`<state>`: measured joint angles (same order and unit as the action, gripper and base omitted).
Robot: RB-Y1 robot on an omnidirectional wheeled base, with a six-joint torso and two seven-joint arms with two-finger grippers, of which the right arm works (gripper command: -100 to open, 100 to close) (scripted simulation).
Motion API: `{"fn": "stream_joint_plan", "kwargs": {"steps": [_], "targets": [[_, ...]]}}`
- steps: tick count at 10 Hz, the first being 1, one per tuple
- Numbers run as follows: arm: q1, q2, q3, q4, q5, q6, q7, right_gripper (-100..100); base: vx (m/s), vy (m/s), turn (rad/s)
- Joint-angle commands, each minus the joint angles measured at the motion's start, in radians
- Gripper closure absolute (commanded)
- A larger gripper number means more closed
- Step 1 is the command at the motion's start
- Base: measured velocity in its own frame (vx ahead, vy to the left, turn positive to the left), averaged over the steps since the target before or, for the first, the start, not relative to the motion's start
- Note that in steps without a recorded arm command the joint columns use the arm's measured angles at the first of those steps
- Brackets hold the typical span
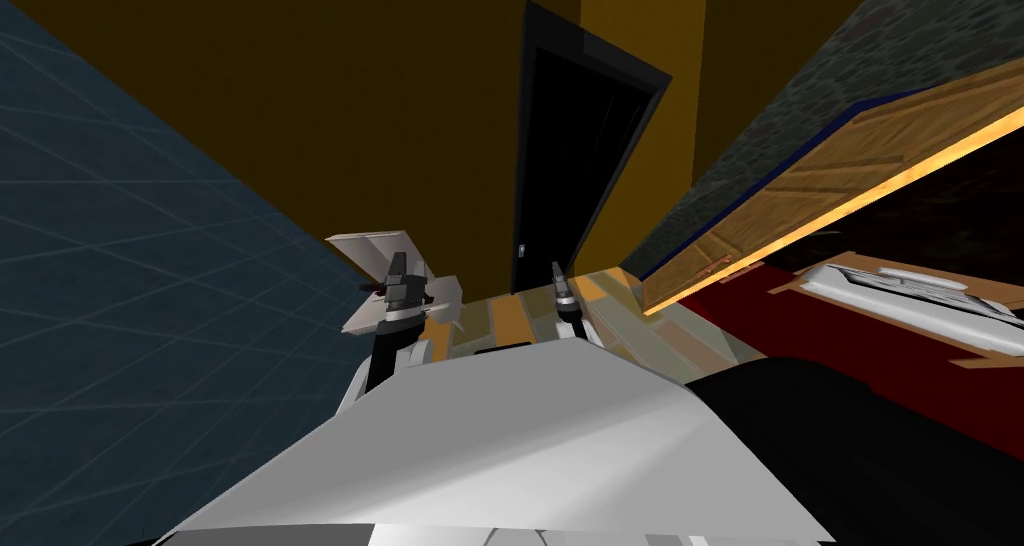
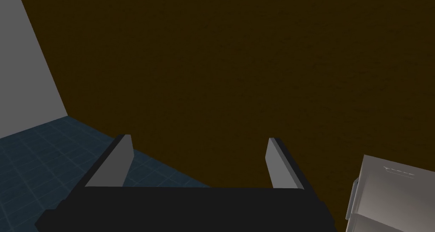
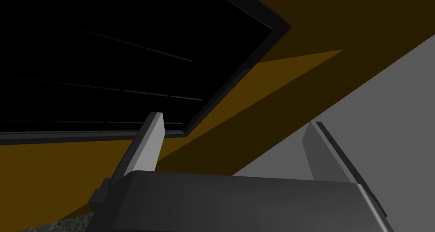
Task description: Pull the door open
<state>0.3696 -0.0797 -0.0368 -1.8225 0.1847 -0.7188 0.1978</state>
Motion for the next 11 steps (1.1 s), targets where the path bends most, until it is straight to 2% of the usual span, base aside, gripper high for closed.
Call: {"fn": "stream_joint_plan", "kwargs": {"steps": [1,11], "targets": [[-0.017,-0.007,-0.009,0.045,0.010,-0.009,0.037,-100,0.102,-0.009,-0.005],[-0.103,-0.036,-0.053,0.330,0.082,-0.074,0.270,-100,0.099,0.003,-0.005]]}}
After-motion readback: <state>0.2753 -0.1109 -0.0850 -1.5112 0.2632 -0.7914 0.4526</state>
